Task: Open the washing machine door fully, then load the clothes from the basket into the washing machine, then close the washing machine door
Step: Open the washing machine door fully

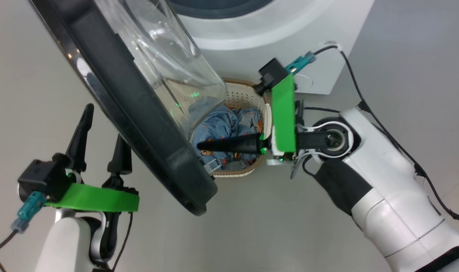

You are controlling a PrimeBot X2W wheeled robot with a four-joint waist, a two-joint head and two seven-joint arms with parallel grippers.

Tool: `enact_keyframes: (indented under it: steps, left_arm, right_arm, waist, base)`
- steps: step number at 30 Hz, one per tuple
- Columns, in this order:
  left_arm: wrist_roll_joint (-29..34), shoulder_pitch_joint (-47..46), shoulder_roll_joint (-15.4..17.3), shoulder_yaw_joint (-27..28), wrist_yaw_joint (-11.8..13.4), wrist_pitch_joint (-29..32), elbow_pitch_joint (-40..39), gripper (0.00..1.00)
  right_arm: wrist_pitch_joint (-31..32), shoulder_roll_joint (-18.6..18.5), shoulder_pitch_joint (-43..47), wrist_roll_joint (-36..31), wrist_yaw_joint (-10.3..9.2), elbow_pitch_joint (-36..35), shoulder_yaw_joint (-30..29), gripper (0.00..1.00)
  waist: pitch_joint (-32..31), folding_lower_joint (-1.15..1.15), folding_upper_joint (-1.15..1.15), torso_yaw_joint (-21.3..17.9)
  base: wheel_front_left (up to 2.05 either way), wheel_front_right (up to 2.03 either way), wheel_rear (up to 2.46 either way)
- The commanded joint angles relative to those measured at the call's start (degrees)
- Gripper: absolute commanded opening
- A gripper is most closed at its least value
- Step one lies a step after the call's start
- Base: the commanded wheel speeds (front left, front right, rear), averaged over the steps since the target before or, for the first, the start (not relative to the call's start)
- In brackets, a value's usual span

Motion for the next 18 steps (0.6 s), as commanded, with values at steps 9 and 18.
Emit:
enact_keyframes:
  steps: [9,18]
  left_arm:
    - [1.47,4.02,3.31,5.00,-0.13,-0.35,-0.96,1.00]
    - [1.97,8.21,3.78,5.52,-0.13,-0.35,-1.31,1.00]
  right_arm:
    - [-3.48,-1.70,5.56,3.26,0.10,-3.92,-2.48,0.00]
    - [-6.38,-4.16,11.48,6.96,0.10,-7.02,-3.40,0.00]
  waist:
    - [-5.03,0.00,0.00,-3.63]
    - [-8.98,0.00,0.00,-4.88]
  base:
    - [0.00,0.00,0.00]
    - [0.00,0.00,0.00]
